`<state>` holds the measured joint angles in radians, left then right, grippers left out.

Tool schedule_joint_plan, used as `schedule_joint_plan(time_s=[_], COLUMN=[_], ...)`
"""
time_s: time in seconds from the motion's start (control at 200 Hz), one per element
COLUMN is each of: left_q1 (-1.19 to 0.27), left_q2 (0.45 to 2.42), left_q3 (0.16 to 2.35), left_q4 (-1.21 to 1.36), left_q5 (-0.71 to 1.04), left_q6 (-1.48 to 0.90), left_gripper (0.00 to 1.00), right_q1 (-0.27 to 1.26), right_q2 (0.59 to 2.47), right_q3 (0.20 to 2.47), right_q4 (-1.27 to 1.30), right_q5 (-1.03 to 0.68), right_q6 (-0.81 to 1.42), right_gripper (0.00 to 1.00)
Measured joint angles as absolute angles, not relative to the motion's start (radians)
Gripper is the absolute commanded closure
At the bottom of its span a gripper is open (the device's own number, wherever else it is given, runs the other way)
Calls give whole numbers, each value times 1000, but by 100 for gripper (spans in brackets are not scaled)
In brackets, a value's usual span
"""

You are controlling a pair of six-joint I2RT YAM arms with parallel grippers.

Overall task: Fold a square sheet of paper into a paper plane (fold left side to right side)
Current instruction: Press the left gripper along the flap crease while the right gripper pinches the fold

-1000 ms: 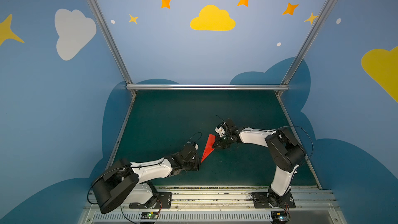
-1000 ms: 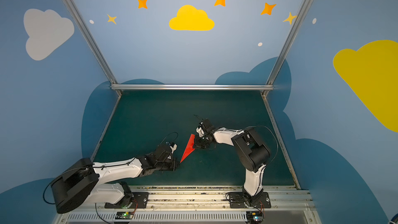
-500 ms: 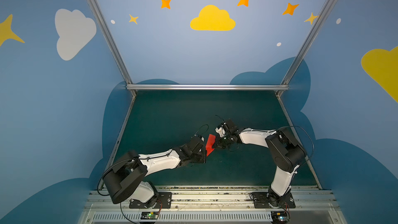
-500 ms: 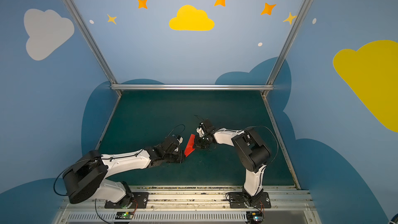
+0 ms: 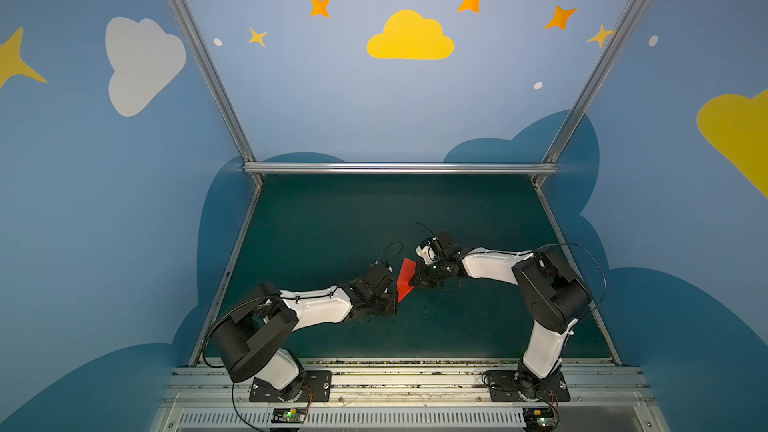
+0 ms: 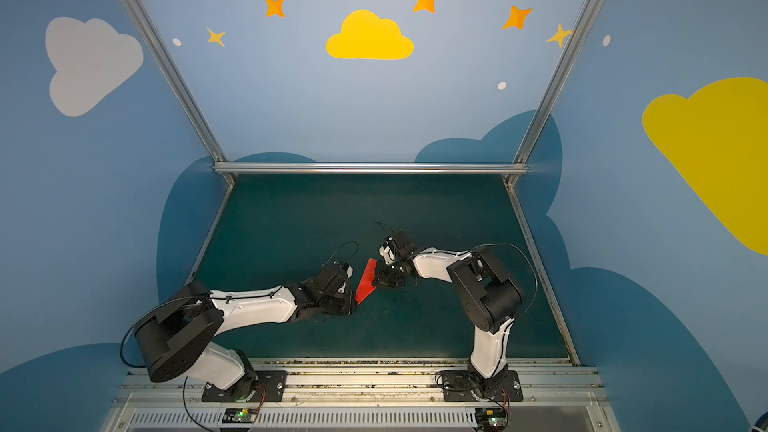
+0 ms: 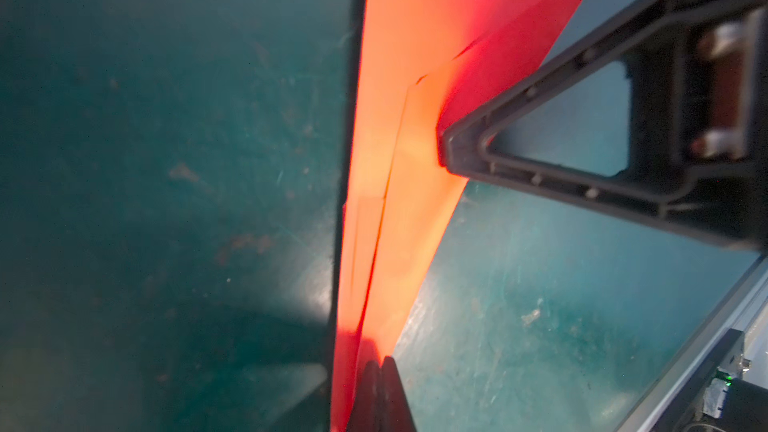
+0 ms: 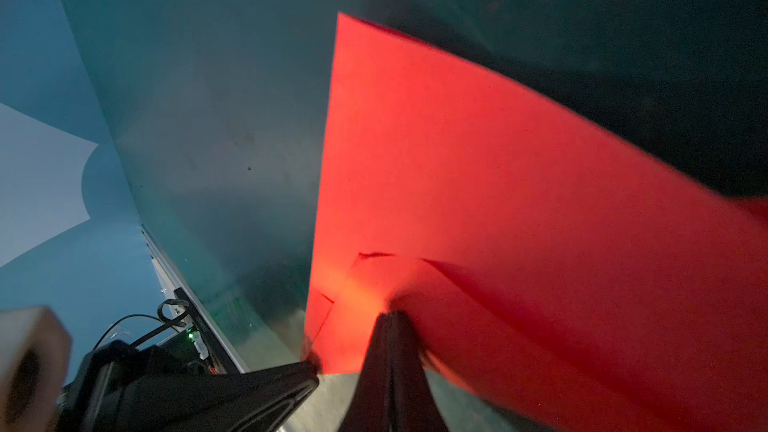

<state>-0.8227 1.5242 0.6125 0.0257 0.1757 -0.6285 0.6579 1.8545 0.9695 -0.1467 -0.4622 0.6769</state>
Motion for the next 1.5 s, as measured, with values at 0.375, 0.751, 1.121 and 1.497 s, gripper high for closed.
schedule_joint_plan(time_s=[0.375,0.751,1.121,1.497], left_q1=[-822,-821,-823,-823], left_q2=[1467,1383,1272,1394], left_q3=[535,451,477,574], left_q4=[79,91,-28,-23], left_q5=[182,178,172,179], left_q6=[-634,-654,-663,-640], left_gripper=[97,97,97,97], right_q1=[658,661,665,666], right_q2=[1855,1855,1858,1858], right_q3=[973,984,993,994], right_q4=[-154,-170,-183,-185], right_q5=[-461,-453,-445,-443], right_q6=[677,678,682,682], right_gripper=[100,100,100,100])
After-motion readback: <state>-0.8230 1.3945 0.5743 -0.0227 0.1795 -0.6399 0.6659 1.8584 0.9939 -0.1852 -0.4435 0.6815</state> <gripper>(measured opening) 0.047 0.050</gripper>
